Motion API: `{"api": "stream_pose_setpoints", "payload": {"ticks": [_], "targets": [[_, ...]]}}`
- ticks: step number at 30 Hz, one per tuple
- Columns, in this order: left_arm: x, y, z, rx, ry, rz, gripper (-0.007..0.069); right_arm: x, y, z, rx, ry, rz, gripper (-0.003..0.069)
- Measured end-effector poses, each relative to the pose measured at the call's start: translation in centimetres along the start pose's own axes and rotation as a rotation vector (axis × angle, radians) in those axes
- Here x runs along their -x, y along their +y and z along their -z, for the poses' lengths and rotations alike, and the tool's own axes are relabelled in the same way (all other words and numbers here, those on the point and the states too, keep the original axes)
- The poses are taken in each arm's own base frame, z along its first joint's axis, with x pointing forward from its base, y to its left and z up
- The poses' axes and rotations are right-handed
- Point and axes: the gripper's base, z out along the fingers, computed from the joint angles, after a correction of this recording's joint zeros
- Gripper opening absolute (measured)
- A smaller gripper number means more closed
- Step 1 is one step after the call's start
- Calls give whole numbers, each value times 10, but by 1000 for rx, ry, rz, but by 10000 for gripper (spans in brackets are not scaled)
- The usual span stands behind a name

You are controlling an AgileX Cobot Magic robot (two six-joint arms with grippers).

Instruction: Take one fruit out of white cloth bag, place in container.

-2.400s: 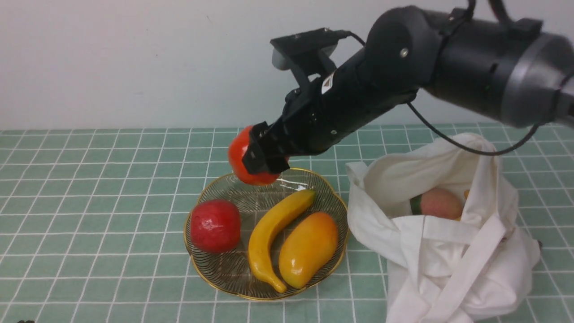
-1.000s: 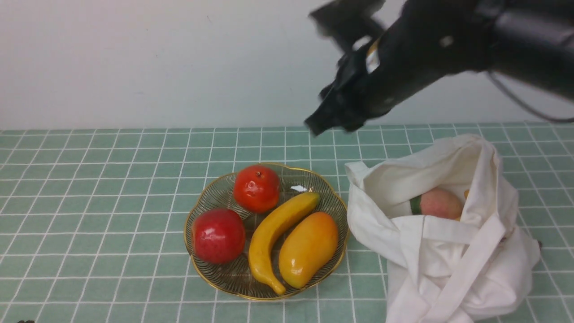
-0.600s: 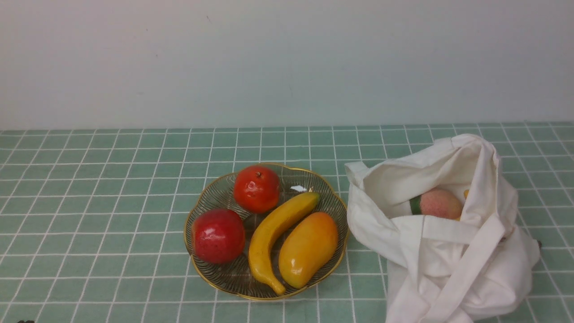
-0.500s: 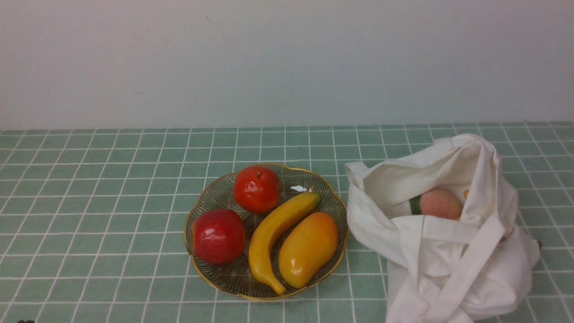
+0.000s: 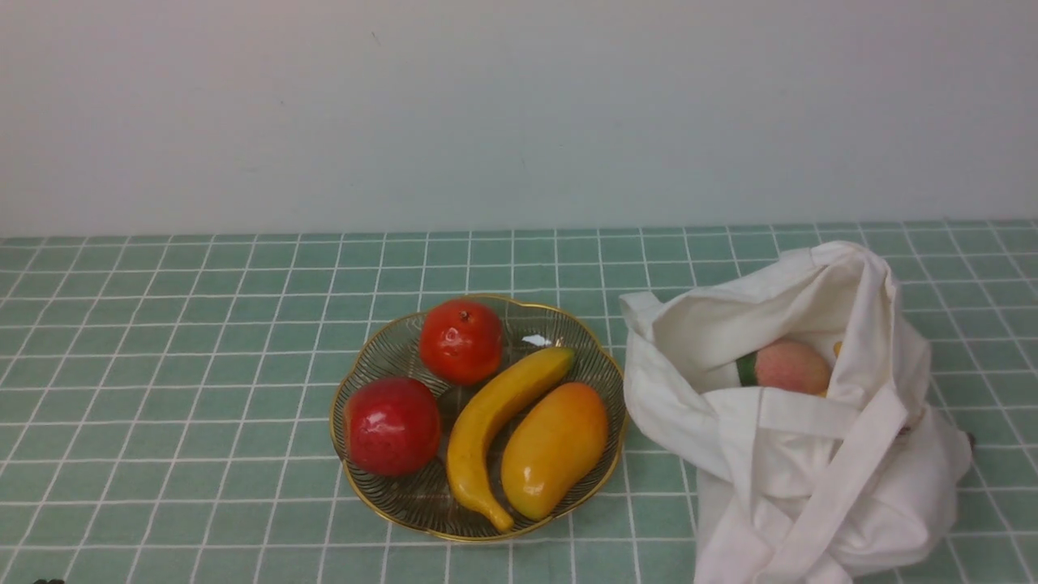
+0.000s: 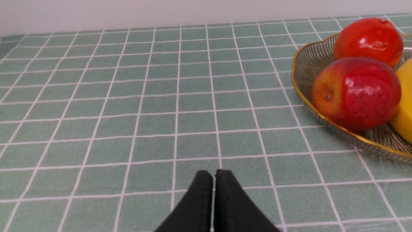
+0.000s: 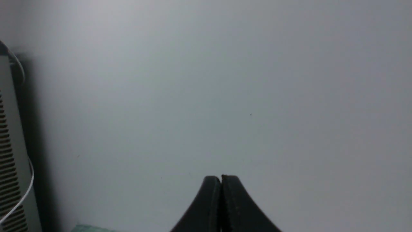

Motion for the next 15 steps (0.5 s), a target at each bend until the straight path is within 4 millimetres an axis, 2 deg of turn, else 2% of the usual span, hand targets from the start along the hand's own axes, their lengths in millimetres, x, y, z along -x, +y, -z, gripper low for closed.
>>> {"api": "stream_pose_setpoints", "payload": {"ticks": [3,6,15], "targets": [[0,0,0,0,0,-1,-8,-17,2,-8,10,141,-67,-14],[0,0,0,0,0,-1,-8,-22,4,-12,18,209,-97,-14],[0,0,0,0,0,-1,-8,-26,8,-15,50,238,-144,-14]]}}
